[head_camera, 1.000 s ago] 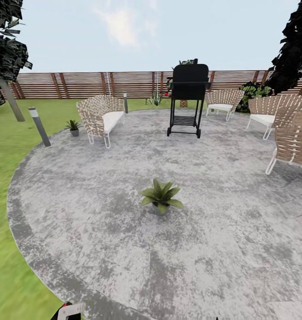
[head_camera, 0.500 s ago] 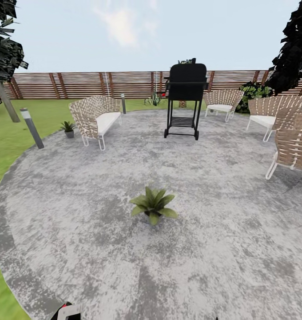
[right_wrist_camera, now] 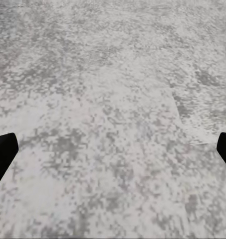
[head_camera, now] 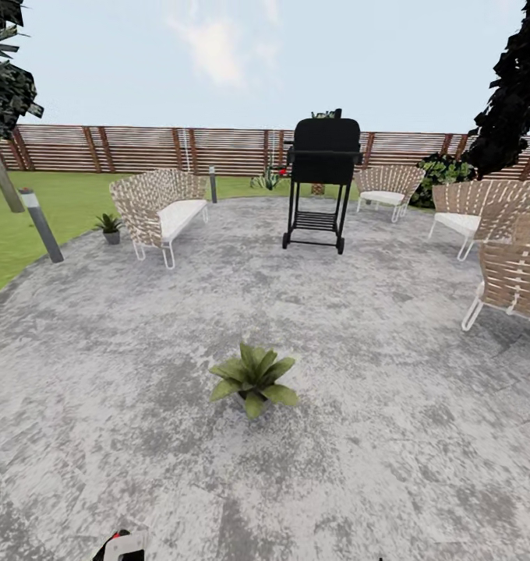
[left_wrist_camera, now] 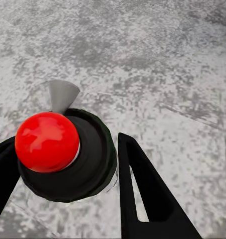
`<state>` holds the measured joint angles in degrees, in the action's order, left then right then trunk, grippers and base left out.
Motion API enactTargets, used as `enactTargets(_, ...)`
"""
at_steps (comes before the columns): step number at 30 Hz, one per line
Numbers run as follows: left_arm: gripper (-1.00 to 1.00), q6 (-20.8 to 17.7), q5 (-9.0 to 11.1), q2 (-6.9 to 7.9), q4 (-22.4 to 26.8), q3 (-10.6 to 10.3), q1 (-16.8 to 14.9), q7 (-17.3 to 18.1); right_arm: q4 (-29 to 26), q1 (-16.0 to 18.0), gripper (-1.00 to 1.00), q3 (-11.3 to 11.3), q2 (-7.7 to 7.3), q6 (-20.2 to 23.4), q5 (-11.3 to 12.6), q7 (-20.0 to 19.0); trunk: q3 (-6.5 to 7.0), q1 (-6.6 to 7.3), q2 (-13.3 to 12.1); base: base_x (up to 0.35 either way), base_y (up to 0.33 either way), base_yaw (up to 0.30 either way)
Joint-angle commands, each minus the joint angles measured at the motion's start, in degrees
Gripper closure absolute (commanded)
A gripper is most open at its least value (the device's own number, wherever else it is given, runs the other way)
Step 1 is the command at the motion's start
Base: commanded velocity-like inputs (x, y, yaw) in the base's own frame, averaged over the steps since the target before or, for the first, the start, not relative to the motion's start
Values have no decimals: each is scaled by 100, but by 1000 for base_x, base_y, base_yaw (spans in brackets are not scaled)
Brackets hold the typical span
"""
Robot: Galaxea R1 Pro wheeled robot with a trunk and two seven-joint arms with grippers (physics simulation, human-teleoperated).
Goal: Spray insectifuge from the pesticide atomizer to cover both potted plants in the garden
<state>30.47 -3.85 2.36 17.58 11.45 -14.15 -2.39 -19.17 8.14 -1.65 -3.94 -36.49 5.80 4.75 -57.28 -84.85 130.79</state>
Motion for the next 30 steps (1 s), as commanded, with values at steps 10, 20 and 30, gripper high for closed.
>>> enactTargets(10, 100, 12, -54, 0, 2, 7, -1, -25, 62, 3, -100, -28, 11, -23, 72, 3, -9, -2, 2, 174, -160, 132)
enactTargets(20, 100, -66, -287, 70, 38, -116, -54, 60, 23, 5, -100, -92, 4, -12, 64, -24, -20, -2, 2, 10, -8, 88)
enactTargets(30, 100, -690, -2906, 345, 164, -342, -913, 3290, -1017, 146, -100, -728, -74, 132, -2415, -689, -20, -2, 2, 0, 0, 1)
